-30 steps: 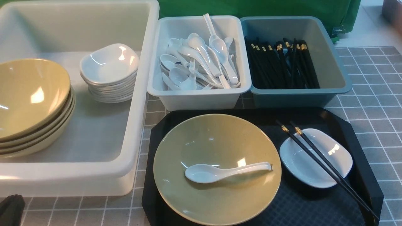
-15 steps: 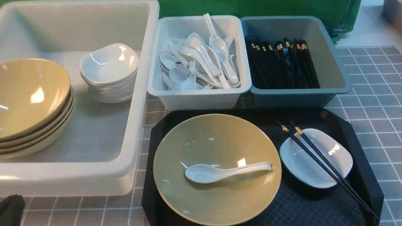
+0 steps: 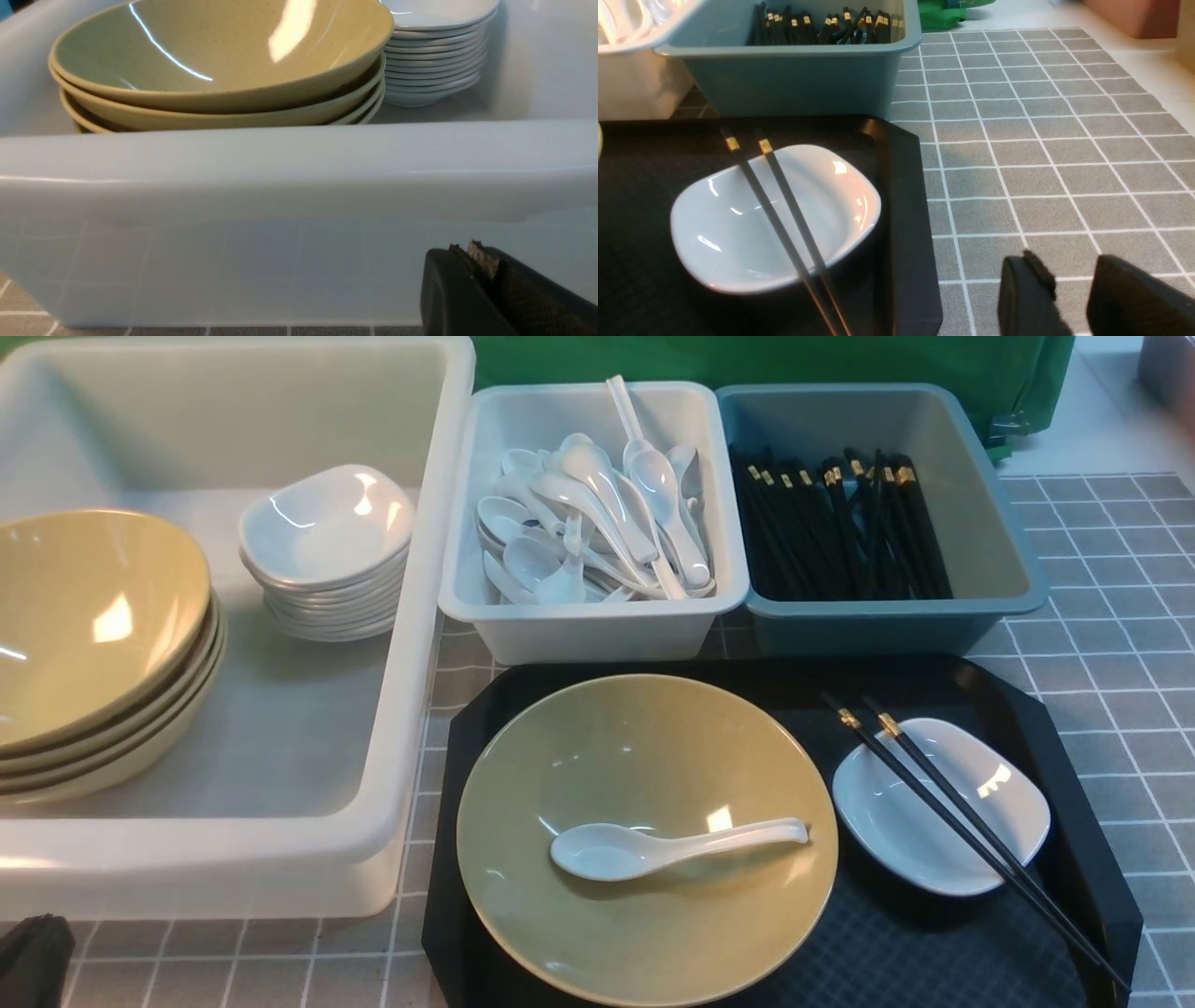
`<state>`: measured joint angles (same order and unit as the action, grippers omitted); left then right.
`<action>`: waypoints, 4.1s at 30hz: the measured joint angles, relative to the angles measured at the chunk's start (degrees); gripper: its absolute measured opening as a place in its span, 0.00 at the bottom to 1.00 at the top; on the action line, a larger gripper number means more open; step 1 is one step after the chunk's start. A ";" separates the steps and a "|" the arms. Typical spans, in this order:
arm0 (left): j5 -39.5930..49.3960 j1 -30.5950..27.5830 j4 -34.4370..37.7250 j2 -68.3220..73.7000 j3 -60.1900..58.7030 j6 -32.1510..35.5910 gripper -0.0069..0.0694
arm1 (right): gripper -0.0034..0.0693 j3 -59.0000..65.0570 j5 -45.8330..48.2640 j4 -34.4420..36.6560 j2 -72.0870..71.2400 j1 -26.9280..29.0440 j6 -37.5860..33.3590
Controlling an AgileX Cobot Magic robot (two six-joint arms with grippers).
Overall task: On grey table put chopsticks spoon bowls plates into blue grey white boxes.
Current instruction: 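Move the grippers toward the tableware on the black tray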
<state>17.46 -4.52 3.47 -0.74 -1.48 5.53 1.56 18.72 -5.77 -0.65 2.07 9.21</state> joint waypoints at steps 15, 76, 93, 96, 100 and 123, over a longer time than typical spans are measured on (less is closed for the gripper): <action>0.00 0.00 0.00 0.00 0.00 0.02 0.08 | 0.37 0.00 -0.05 0.00 0.00 0.00 8.29; 47.29 12.74 7.25 47.10 54.26 7.06 0.08 | 0.09 -57.56 44.91 18.53 55.89 -12.06 -34.10; 44.63 49.84 4.56 75.79 71.52 7.64 0.08 | 0.47 -64.13 40.25 7.34 88.69 -19.62 -24.14; 44.38 51.70 3.86 77.14 71.52 7.64 0.08 | 0.57 -64.13 38.88 7.22 90.96 -18.63 -24.02; 44.24 52.59 3.16 79.55 71.52 7.74 0.08 | 0.68 -64.13 36.80 7.18 94.91 -18.31 -24.02; 37.26 52.59 1.87 81.01 71.52 6.02 0.08 | 0.25 -64.66 32.19 7.18 100.83 -18.31 -24.02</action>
<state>54.73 48.07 5.34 80.27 70.04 11.55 -63.10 50.90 1.41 100.17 -16.25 -14.81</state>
